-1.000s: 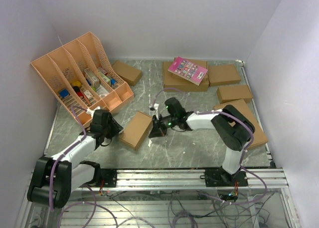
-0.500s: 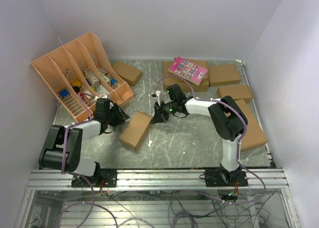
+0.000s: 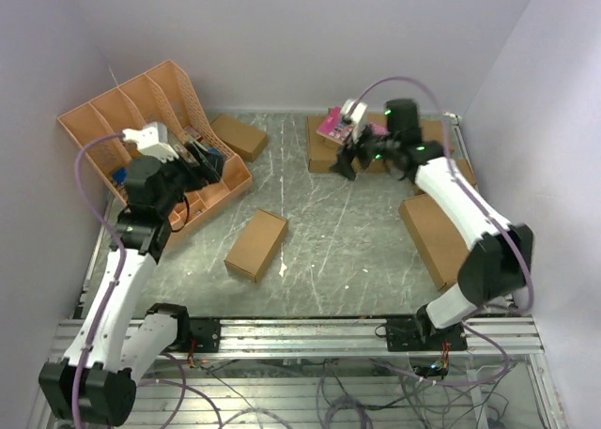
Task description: Fold the paper box
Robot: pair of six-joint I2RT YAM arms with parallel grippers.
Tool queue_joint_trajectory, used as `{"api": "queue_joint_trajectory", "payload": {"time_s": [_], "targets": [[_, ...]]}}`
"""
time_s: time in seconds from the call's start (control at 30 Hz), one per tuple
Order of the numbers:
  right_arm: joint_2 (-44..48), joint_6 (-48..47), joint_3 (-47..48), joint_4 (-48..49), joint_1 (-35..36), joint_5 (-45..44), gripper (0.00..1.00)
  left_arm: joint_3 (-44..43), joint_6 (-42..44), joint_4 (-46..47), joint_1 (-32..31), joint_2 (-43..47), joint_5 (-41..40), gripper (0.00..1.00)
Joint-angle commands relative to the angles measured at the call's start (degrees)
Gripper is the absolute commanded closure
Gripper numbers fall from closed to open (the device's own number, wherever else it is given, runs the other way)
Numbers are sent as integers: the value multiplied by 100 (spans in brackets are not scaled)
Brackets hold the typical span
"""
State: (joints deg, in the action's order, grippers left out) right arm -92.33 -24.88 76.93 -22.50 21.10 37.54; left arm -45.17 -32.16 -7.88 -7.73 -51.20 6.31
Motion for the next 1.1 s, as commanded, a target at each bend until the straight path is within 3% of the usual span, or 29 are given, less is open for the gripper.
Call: {"api": "queue_joint_trajectory", "payload": {"time_s": [0.0,0.23,0.33,0.43,0.5,0.7,1.07], "targets": [[723,-258,855,-611,-448,-503,2,-980,362,423,34,126,885,6],[1049,1507,2784,-846,-1220,-1503,0,-3148,-7,146,34,-727,1747,6],[973,1661,3648,-1324,-1251,-1818,0,-3740,-91,-9,34,-987,1934,5],[986,1549,4111,-1620,-1302,-1590,0,-4031,-108,82,34,-1066,2121,6],[1022,1778,4155,-1614,-1350,-1628,0,-4149,-22,49,34,-1062,2003,6],[1090,2787,4221,-1386,-1366,-2942,0,-4264,182,-65,34,-1043,1690,5],[1230,2826,3964,-1330,-1639,-2448,0,-4272,328,-242,34,-1129,1949,6]]}}
